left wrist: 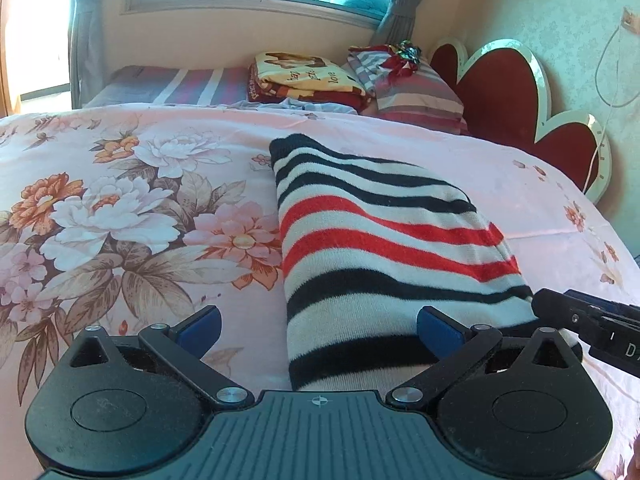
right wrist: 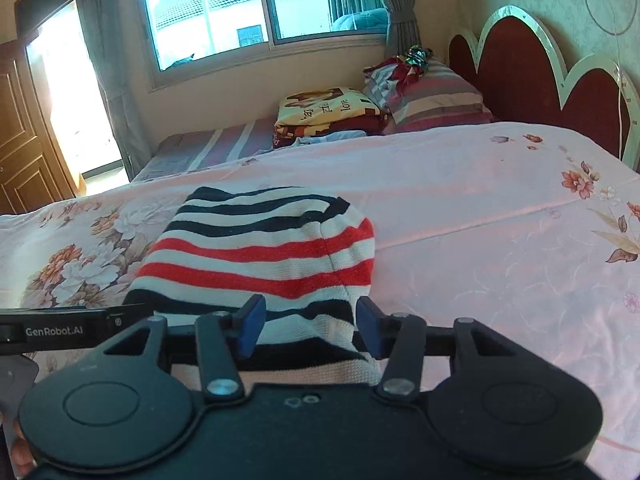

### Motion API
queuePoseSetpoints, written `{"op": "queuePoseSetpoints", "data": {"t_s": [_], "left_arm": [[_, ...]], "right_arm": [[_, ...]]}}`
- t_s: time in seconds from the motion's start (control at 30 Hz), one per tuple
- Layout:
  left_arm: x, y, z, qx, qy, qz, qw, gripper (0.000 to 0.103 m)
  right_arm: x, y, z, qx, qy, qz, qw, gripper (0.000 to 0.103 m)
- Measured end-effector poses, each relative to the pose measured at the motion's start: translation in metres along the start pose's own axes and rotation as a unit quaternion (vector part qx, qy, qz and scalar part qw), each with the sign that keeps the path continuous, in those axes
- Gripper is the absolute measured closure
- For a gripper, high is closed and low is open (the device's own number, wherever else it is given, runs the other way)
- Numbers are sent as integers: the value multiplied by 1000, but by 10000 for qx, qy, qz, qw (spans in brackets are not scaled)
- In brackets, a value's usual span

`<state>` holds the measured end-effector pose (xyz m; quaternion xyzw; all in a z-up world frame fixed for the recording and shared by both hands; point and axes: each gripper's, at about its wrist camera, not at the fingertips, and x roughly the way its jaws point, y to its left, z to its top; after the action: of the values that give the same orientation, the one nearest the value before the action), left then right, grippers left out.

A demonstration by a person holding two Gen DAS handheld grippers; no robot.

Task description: Fold small clothes

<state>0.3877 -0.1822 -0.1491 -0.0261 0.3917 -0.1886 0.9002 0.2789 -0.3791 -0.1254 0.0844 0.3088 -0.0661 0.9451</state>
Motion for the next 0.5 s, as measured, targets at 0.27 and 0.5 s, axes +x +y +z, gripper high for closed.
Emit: {"op": "queuePoseSetpoints", "data": {"t_s": [0.27,0.5], "left_arm": [[12,3,-35,112,584,20,9982,0],[-12,-6,-37,265,475,119,9984,0]], "right_arm": [[13,11,-31,-199,599,-274,9976,61],[-3,15,-37,-142,742,-323,9966,60]]}}
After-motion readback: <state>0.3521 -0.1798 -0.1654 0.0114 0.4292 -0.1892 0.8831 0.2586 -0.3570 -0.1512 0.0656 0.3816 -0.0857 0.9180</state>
